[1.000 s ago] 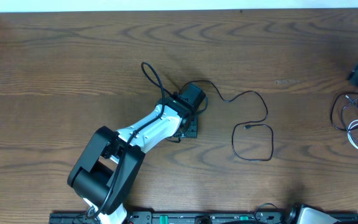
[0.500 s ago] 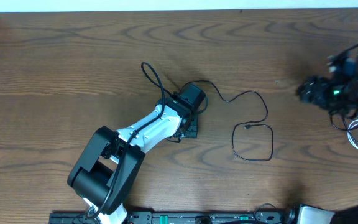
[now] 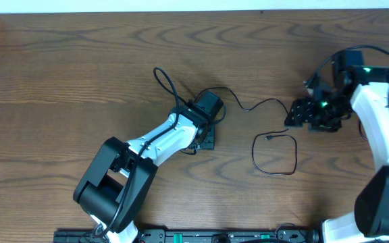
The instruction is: Untangle cables
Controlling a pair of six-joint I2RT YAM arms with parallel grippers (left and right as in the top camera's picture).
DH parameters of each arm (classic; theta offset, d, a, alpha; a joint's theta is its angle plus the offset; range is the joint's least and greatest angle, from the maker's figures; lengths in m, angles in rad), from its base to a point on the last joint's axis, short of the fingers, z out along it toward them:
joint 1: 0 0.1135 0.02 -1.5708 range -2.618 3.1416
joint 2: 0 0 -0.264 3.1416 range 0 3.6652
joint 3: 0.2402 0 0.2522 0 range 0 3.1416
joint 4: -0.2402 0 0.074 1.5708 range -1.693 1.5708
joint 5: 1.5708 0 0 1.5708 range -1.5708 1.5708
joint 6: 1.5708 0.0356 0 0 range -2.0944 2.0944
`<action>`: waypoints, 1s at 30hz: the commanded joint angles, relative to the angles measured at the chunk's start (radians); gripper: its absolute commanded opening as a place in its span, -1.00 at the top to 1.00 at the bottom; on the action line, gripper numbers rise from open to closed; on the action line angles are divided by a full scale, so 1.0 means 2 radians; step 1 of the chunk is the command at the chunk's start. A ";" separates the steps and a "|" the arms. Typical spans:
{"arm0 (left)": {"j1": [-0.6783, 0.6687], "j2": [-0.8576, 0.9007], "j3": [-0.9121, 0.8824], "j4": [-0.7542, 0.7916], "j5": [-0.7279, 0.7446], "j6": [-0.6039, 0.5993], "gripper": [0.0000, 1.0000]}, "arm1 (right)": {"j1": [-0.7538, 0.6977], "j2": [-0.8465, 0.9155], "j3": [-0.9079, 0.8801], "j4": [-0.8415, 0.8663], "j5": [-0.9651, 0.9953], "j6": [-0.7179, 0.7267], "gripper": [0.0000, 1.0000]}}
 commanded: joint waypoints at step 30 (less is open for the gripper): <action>0.112 0.015 -0.018 -0.071 -0.037 0.003 -0.17 | 0.214 0.029 -0.203 0.235 -0.007 0.058 -0.10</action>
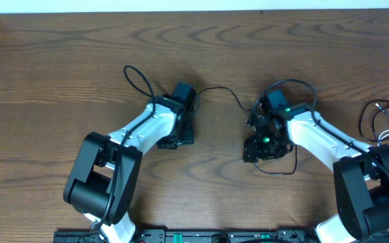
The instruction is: Untangle cables
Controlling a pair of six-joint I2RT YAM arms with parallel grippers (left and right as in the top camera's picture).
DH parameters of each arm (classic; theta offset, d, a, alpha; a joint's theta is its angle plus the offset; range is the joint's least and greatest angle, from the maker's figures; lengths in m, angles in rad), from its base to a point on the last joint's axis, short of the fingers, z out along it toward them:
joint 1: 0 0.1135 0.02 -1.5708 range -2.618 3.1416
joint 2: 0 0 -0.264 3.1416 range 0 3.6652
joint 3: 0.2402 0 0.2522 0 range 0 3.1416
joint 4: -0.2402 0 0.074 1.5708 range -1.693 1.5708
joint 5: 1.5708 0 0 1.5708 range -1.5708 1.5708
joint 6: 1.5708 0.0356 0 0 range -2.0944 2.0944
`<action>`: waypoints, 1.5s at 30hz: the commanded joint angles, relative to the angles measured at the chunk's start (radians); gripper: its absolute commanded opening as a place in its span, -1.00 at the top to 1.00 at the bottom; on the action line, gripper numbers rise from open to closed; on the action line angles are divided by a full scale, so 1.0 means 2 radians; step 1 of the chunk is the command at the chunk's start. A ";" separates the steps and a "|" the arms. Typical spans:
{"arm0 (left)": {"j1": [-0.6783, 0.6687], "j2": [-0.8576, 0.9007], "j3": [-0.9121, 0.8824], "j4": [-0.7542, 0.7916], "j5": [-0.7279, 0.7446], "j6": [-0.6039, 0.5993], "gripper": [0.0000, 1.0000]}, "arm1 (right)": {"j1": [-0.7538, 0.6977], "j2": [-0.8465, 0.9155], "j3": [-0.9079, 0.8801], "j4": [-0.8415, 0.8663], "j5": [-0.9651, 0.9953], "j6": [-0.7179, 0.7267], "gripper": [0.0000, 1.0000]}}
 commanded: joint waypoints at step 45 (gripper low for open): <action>0.017 0.015 -0.019 -0.010 -0.031 0.003 -0.18 | -0.266 -0.227 0.173 0.011 0.259 0.034 0.98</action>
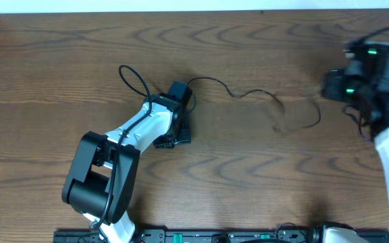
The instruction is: Untangle cables
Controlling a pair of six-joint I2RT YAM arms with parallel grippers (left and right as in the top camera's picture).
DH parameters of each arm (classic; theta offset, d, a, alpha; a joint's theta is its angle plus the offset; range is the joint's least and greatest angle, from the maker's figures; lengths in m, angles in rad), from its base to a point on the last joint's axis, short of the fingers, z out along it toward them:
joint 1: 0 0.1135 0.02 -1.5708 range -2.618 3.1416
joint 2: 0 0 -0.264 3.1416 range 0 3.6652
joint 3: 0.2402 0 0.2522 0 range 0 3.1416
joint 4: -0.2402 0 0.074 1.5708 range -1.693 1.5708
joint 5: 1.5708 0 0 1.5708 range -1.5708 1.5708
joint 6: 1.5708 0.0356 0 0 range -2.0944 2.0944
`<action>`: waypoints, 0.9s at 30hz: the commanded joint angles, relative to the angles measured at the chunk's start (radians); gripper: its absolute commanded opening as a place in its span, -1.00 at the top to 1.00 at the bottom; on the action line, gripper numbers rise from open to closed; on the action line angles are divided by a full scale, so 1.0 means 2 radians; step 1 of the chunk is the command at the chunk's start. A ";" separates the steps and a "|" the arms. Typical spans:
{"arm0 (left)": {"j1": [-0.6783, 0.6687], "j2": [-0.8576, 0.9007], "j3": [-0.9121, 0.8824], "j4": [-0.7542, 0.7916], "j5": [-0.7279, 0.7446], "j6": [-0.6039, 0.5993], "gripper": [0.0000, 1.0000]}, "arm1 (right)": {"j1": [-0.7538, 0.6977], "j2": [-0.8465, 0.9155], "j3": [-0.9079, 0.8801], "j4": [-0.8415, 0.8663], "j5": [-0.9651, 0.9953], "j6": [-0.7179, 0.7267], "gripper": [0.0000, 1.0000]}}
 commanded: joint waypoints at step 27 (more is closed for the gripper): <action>0.007 0.016 -0.019 0.001 -0.031 0.002 -0.17 | -0.029 0.049 -0.088 -0.178 -0.080 -0.016 0.09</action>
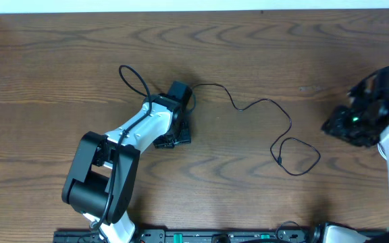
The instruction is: Untangle cables
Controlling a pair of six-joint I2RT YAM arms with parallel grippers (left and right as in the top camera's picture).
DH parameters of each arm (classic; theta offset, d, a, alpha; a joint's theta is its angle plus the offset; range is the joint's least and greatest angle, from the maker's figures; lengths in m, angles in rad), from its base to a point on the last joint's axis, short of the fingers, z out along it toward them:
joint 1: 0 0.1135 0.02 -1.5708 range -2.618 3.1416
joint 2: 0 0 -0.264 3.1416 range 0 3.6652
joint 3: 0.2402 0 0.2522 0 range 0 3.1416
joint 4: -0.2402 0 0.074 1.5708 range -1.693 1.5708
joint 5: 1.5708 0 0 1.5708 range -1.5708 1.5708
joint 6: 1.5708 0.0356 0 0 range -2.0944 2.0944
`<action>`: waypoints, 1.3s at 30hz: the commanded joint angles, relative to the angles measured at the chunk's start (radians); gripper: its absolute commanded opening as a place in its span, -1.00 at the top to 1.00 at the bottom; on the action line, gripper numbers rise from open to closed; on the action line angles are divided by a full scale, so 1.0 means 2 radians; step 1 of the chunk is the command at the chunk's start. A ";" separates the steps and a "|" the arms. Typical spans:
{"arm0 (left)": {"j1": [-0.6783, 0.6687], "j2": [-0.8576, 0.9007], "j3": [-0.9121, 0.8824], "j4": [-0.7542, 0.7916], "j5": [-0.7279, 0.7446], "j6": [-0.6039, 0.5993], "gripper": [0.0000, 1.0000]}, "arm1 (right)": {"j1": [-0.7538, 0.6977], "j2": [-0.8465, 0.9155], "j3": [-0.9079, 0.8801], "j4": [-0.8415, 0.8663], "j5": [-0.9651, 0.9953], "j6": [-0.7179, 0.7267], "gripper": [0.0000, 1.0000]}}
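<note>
A thin black cable (258, 102) lies on the wooden table. Its left end disappears under my left gripper (173, 140), which appears shut on it. From there it snakes right, bends down and ends in a small loop (301, 159) with the free plug (277, 160) lying loose. My right gripper (348, 128) hovers at the right edge, apart from the cable and holding nothing. How its jaws stand is lost in the dark shape.
The left arm (123, 138) stretches diagonally from the front edge to the table's middle, with its own black lead (132, 76) looping behind it. The table's back edge (194, 11) meets a white wall.
The cable was a blurred, stretched line reaching toward my right gripper at the upper right. Now it lies slack with a loop, and the right gripper is lower and clear of it. Left arm unchanged.
First the cable ran between both grippers near the middle, with a loop in front. Then my left gripper sat further left and my right was on the loop. After that the right was far right with the cable stretched. Now the cable lies slack.
</note>
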 commanded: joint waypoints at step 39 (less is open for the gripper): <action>0.007 0.016 -0.019 -0.005 -0.031 0.003 -0.17 | 0.158 0.300 0.096 0.153 0.087 -0.208 0.11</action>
